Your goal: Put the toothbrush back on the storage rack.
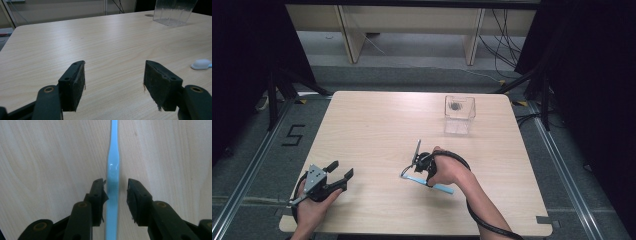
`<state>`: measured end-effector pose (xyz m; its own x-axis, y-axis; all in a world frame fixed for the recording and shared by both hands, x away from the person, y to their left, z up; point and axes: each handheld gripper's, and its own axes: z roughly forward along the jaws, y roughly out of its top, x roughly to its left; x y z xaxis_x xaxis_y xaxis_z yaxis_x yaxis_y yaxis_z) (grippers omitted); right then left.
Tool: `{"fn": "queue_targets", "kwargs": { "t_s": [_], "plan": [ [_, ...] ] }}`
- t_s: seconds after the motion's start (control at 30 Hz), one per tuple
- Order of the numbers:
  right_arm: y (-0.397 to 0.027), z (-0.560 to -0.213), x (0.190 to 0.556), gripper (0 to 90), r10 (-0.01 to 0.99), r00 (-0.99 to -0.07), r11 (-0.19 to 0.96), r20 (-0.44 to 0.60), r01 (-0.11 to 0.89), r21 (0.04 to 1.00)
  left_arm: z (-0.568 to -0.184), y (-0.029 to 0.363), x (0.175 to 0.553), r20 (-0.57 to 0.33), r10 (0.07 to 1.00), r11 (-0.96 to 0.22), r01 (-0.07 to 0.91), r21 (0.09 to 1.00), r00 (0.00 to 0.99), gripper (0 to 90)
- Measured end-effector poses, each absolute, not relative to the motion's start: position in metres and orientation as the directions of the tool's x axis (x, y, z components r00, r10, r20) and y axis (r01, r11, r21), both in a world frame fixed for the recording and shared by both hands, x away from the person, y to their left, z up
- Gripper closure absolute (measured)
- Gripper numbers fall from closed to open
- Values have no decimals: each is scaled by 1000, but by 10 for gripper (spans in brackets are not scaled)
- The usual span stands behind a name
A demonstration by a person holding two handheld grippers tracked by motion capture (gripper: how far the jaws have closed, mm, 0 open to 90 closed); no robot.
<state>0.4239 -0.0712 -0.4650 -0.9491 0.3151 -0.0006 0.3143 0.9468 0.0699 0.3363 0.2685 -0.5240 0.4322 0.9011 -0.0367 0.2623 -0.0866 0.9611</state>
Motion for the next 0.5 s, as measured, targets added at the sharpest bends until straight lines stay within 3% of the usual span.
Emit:
{"fn": "queue_targets", "kwargs": {
  "t_s": [0.5],
  "plan": [
    [-64,-476,426,720,307,-952,951,6,307,29,-523,269,335,-34,902,-90,266,960,429,331]
  ]
}}
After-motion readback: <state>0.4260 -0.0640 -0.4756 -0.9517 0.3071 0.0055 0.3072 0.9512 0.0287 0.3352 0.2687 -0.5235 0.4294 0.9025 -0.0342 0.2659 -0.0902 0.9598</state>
